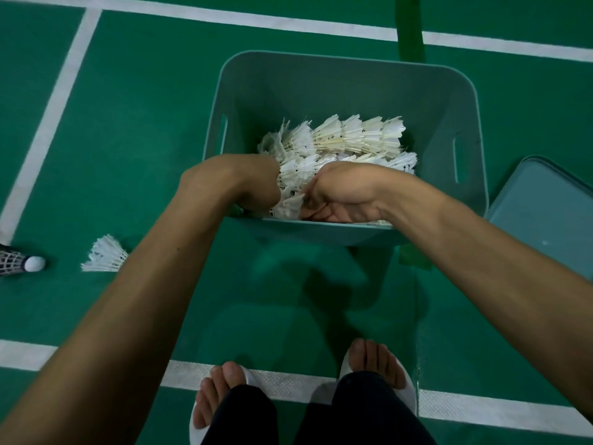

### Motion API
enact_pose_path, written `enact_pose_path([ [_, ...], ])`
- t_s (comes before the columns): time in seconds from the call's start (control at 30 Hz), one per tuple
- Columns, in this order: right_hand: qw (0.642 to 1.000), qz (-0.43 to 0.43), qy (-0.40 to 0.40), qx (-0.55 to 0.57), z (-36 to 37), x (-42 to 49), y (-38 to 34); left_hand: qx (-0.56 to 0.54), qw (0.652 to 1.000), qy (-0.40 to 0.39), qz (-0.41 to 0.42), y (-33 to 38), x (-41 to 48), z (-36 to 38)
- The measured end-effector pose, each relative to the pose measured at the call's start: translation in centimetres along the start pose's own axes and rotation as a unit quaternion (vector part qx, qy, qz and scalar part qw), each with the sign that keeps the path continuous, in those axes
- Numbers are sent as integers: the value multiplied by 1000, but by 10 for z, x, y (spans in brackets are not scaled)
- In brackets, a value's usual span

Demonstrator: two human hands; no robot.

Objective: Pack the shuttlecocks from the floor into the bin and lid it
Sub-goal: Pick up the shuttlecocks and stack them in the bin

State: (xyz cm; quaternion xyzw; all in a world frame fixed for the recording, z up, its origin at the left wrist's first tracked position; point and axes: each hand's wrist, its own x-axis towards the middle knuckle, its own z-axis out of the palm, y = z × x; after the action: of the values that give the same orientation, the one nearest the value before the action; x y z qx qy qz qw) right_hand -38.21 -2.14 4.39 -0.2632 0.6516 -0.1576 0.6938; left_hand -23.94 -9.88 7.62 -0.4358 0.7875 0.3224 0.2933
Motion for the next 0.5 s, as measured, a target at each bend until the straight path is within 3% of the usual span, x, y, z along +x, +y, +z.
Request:
enact_pose_path([
  [0.1,999,23,-42,19,-8,1,-4,-2,1000,25,14,3,-2,-6],
  [0.2,998,44,-19,-37,-9,-1,-5,-35,999,15,15,4,1,-3],
  [0.3,985,25,66,-158,-4,-3,-4,-108,994,17,1,5,2,3],
  [0.4,942,-2,169,-290,-2,-8,-2,-209,978,24,-20,6,3,10],
  [0.5,929,-24,212,-302,-4,-21,-2,-248,967,43,-33,4,-2,9],
])
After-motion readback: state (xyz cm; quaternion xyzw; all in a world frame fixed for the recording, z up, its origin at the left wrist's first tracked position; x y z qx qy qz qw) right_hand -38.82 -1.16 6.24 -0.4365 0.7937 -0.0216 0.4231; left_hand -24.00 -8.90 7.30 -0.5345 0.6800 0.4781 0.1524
